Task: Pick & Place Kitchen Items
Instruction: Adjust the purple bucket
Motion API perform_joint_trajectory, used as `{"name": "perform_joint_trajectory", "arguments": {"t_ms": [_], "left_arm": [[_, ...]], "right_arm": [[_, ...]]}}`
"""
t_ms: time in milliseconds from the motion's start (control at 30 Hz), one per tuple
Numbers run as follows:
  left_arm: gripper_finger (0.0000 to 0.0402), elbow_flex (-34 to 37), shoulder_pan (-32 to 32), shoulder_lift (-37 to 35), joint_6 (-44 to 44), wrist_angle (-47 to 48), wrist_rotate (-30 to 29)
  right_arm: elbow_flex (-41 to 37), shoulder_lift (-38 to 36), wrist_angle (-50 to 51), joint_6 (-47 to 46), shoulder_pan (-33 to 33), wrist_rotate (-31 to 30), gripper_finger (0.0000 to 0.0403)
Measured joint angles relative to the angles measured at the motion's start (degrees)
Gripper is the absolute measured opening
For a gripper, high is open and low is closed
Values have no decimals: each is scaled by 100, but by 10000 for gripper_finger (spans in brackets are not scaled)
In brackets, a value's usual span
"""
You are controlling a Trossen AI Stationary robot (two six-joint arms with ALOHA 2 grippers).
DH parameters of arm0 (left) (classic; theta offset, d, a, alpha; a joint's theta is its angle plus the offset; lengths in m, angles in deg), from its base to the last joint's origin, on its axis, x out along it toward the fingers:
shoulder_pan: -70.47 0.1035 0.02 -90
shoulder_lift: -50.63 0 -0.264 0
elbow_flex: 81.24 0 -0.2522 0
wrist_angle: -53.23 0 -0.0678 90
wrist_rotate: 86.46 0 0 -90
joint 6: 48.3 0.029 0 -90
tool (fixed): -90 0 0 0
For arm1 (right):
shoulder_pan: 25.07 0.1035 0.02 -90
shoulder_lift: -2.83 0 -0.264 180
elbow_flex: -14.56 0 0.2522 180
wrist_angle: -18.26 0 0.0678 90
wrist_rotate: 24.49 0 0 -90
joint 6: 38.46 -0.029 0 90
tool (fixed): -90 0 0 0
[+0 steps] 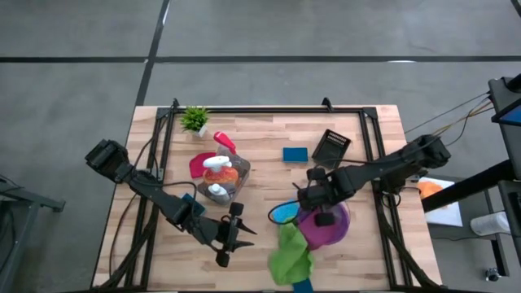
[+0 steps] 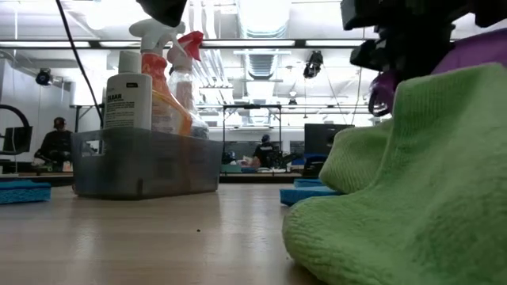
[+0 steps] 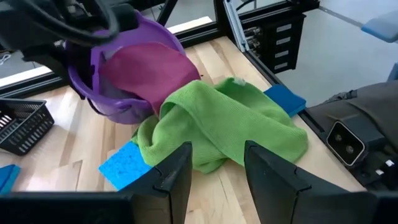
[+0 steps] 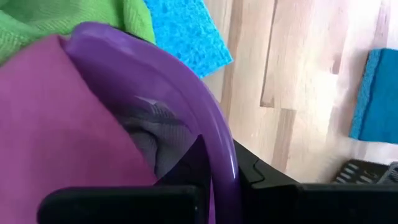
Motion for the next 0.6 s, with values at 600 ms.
{"name": "perform_joint_trajectory", "arguments": {"t_ms": [600], "left_arm": [[147,0,-2,-2,23,49,1]], "right_arm": [[-195,-1239,262,-430,-57,-753,118]]}}
